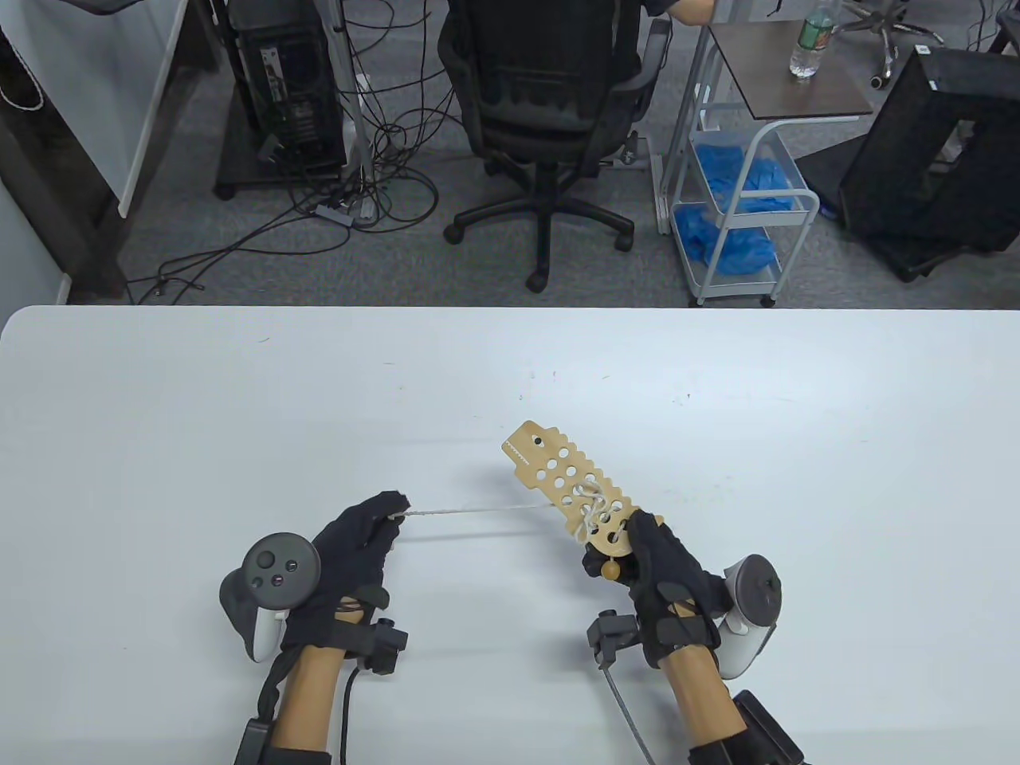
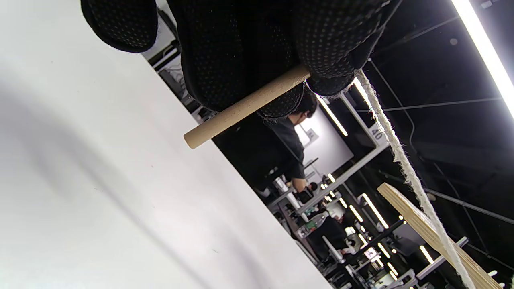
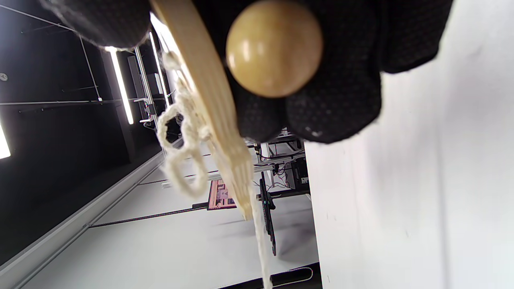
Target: Remove rope from all holes on crocodile lacing toy
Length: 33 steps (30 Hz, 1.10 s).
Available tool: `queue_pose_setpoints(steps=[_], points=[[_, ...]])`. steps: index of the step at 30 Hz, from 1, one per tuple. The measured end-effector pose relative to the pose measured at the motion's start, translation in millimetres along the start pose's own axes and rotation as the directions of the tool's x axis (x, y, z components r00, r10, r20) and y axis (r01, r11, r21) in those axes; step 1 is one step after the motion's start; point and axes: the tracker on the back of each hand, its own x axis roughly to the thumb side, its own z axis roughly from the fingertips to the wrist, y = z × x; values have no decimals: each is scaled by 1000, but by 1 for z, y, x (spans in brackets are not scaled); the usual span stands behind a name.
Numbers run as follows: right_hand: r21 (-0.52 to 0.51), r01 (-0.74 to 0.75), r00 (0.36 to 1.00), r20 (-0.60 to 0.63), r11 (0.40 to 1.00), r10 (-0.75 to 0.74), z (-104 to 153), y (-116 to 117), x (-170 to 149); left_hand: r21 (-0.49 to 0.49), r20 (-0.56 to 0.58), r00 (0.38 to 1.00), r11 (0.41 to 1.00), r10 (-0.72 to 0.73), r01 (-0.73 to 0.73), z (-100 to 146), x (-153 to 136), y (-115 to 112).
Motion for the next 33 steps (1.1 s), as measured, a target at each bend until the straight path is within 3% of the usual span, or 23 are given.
queue_pose_setpoints(steps=[33], points=[[-67,66,997,-43,996,-69,-7,-18,-1,22,-32,999,1000,21,-20,-2,-7,6]])
